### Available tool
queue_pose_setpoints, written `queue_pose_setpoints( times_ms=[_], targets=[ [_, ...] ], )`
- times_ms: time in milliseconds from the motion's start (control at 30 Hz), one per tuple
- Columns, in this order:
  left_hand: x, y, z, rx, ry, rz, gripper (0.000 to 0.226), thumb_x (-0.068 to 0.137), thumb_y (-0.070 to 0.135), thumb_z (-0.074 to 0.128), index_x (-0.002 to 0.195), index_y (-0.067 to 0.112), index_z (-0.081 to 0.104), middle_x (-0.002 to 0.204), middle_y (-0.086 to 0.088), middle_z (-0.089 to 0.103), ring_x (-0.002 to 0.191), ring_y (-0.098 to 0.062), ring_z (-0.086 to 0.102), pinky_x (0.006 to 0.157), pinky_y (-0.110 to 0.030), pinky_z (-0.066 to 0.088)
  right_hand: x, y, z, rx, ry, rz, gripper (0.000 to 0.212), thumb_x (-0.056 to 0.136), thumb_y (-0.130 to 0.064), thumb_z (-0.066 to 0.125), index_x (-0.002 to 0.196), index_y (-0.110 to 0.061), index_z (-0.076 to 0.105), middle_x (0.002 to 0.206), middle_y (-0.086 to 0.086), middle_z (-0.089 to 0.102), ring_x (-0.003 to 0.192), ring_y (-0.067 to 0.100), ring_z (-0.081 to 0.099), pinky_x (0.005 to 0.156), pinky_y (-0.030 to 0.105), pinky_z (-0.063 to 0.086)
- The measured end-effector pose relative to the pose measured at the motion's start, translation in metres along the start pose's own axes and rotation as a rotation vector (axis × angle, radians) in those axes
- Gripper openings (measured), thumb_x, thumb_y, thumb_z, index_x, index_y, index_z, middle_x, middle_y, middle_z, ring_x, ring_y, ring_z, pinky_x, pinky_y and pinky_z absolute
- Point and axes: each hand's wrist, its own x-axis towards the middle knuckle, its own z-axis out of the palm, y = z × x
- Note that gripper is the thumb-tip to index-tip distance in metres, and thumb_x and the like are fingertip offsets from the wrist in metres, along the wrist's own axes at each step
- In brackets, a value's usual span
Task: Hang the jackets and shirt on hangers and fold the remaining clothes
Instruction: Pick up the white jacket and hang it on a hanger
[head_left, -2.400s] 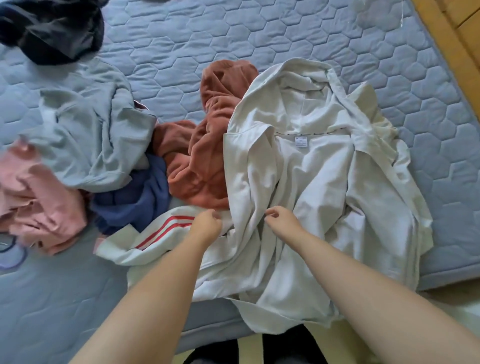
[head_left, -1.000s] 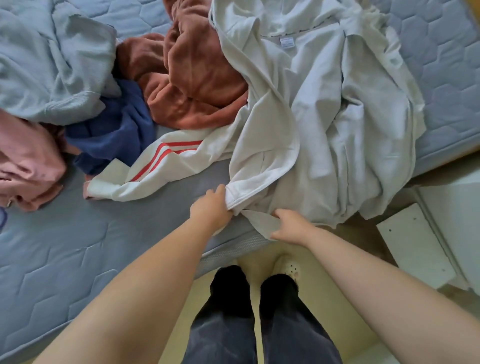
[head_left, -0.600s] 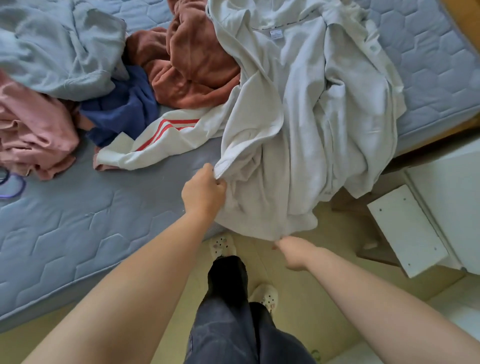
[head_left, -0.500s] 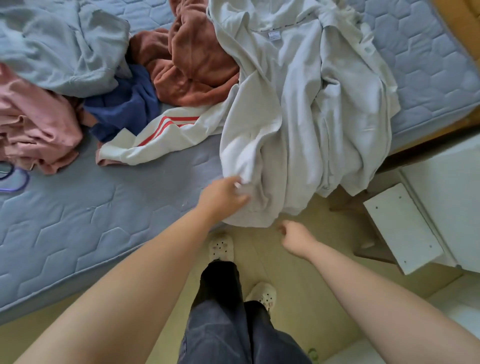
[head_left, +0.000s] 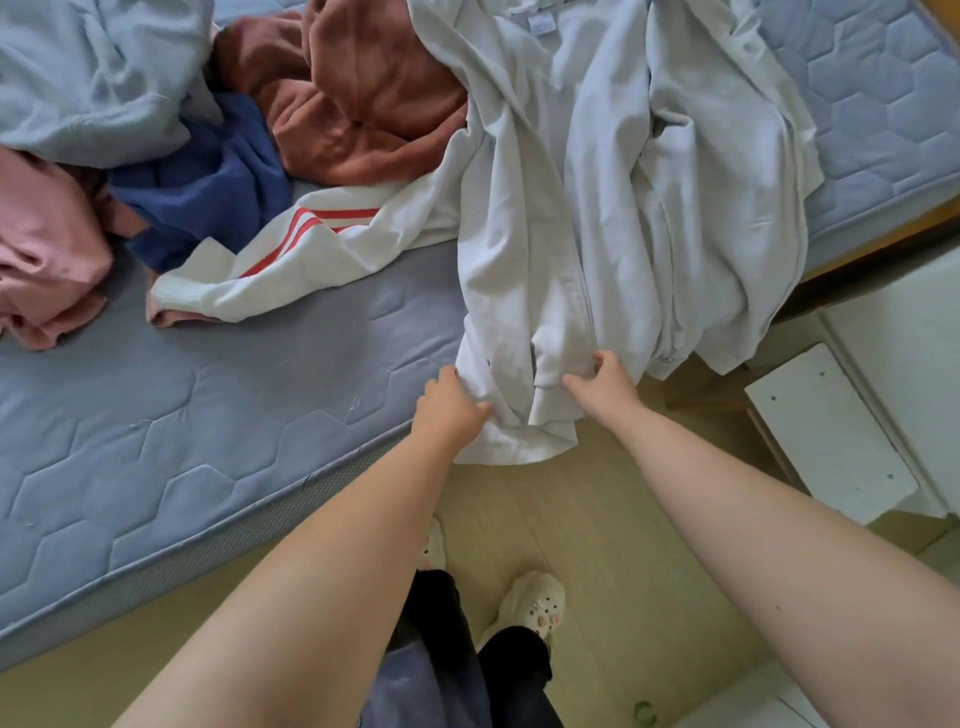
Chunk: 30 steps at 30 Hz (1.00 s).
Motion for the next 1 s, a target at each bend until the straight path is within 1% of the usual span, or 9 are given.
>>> queue_pose_setpoints(
  times_ms=[200,333,433,567,667,733,800,900,1000],
  targets=[
    [0.016,0.004,-0.002,-0.378,0.037,0.052,0.026,0.082,0.001,0.051,0.105,0.013,0.055,0.087,0.001,0.059,0.090,-0.026,0.059,0.071,-0.035,0.051,0.012,-0.004,0.012,0.423,-0.092,0.124,0.039,0.088,-0.019,0.066,0.122,-0.004,0.055,0.123,0.014,0.061,0.104,0.026,0.061,0.083,0.032,0.051],
    [0.012,-0.035,-0.038,-0.860,0.323,-0.280,0.035,0.082,-0.010,0.046,0.107,0.002,0.066,0.086,-0.008,0.066,0.090,-0.027,0.059,0.072,-0.028,0.046,0.011,0.003,-0.013,0.760,0.016,0.228,0.023,0.086,-0.010,0.065,0.109,-0.007,0.061,0.094,0.008,0.066,0.076,0.018,0.062,0.062,0.027,0.051],
    [0.002,-0.065,-0.055,-0.231,0.428,-0.329,0.042,0.086,0.006,0.051,0.127,0.011,0.053,0.125,-0.013,0.057,0.111,-0.031,0.053,0.084,-0.035,0.042,0.005,0.015,-0.029,0.767,-0.032,0.358,0.025,0.084,-0.003,0.062,0.108,-0.003,0.061,0.085,0.009,0.062,0.065,0.018,0.061,0.059,0.028,0.049],
    [-0.018,-0.048,-0.036,0.235,0.382,0.345,0.062,0.083,0.025,0.064,0.139,0.012,0.042,0.140,-0.012,0.043,0.127,-0.031,0.038,0.102,-0.042,0.034,-0.014,0.004,-0.023,0.852,-0.195,0.394,0.010,0.085,0.001,0.055,0.081,-0.008,0.057,0.072,0.006,0.059,0.058,0.017,0.061,0.050,0.024,0.049],
    [-0.034,-0.024,-0.004,0.613,0.133,0.579,0.093,0.080,0.057,0.061,0.151,0.016,0.017,0.155,-0.006,0.022,0.142,-0.025,0.021,0.115,-0.042,0.019,-0.033,-0.015,-0.017,0.943,-0.303,0.329,0.019,0.087,0.005,0.052,0.074,-0.004,0.062,0.067,0.007,0.065,0.054,0.015,0.065,0.053,0.023,0.053],
    [-0.044,-0.009,0.014,0.645,0.149,0.533,0.094,0.083,0.043,0.061,0.153,0.016,0.003,0.156,-0.006,0.018,0.142,-0.025,0.019,0.113,-0.043,0.022,-0.045,-0.028,-0.017,0.987,-0.375,0.253,0.031,0.088,0.007,0.050,0.065,0.000,0.069,0.066,0.009,0.068,0.057,0.017,0.067,0.058,0.024,0.056],
    [-0.049,0.004,0.015,0.442,0.286,0.454,0.082,0.086,0.016,0.059,0.153,0.016,0.012,0.136,-0.011,0.042,0.120,-0.031,0.045,0.092,-0.041,0.041,-0.055,-0.037,-0.024,1.045,-0.439,0.177,0.038,0.090,0.007,0.048,0.061,-0.001,0.073,0.071,0.011,0.070,0.063,0.019,0.069,0.066,0.027,0.057],
    [-0.048,0.003,0.002,0.426,0.442,0.624,0.072,0.071,-0.001,0.069,0.138,0.012,0.047,0.092,-0.014,0.055,0.073,-0.032,0.057,0.055,-0.037,0.042,-0.056,-0.026,-0.030,1.026,-0.359,0.198,0.023,0.088,0.006,0.051,0.086,-0.002,0.072,0.082,0.010,0.070,0.072,0.021,0.068,0.070,0.033,0.058],
    [-0.047,-0.013,0.002,0.903,0.129,0.723,0.062,0.084,0.006,0.055,0.142,0.017,0.039,0.131,-0.015,0.045,0.116,-0.034,0.047,0.088,-0.042,0.041,-0.051,0.011,-0.031,0.573,-0.180,0.272,0.039,0.088,-0.003,0.061,0.126,0.000,0.054,0.110,0.010,0.062,0.092,0.022,0.062,0.074,0.036,0.051]
  ],
)
